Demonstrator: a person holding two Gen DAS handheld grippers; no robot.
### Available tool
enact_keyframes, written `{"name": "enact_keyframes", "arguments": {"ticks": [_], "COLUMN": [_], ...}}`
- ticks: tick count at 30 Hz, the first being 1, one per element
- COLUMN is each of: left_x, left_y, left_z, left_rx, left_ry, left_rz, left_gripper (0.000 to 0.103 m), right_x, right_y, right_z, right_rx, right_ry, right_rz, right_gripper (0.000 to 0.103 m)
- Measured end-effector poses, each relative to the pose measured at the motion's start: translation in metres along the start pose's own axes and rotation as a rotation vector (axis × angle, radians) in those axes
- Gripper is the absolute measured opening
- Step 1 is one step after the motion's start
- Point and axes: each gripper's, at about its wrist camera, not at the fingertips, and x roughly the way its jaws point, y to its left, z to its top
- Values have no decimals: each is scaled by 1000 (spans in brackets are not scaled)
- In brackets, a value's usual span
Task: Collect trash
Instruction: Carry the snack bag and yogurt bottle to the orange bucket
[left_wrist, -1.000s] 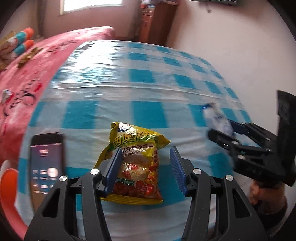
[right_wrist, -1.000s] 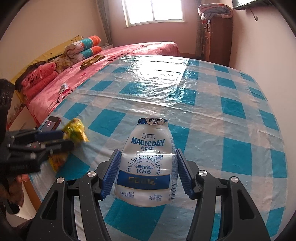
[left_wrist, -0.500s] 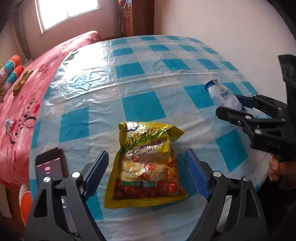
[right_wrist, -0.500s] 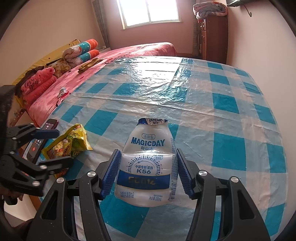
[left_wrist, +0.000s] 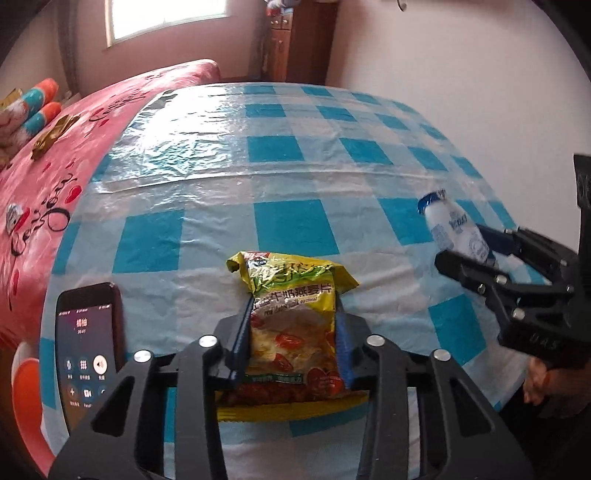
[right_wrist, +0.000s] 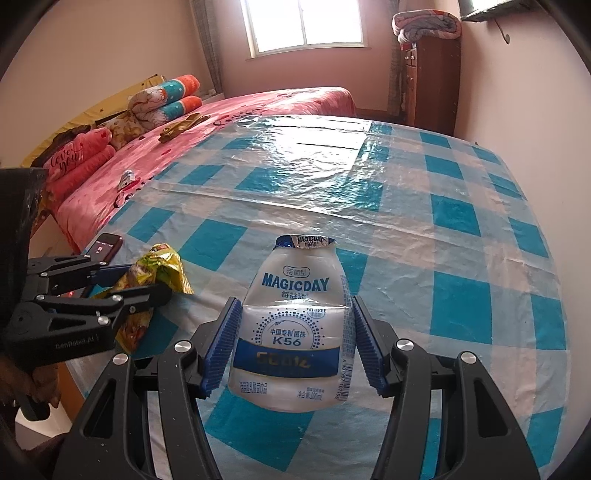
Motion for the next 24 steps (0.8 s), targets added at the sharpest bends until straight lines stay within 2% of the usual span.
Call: {"name": "enact_keyframes", "arguments": {"ticks": [11, 24], "left_x": [-45, -96], "left_y": [32, 95], "left_z": [2, -12], "left_rx": [-93, -191], "left_ry": [-92, -174], "left_rz": [54, 183], "left_gripper": [36, 36], "right_x": [-2, 0], "right_y": [26, 67], "right_z": [12, 28], "right_rx": [-22, -66], "right_ry": [13, 38], "right_rz": [30, 99], "right_gripper": [60, 60]}}
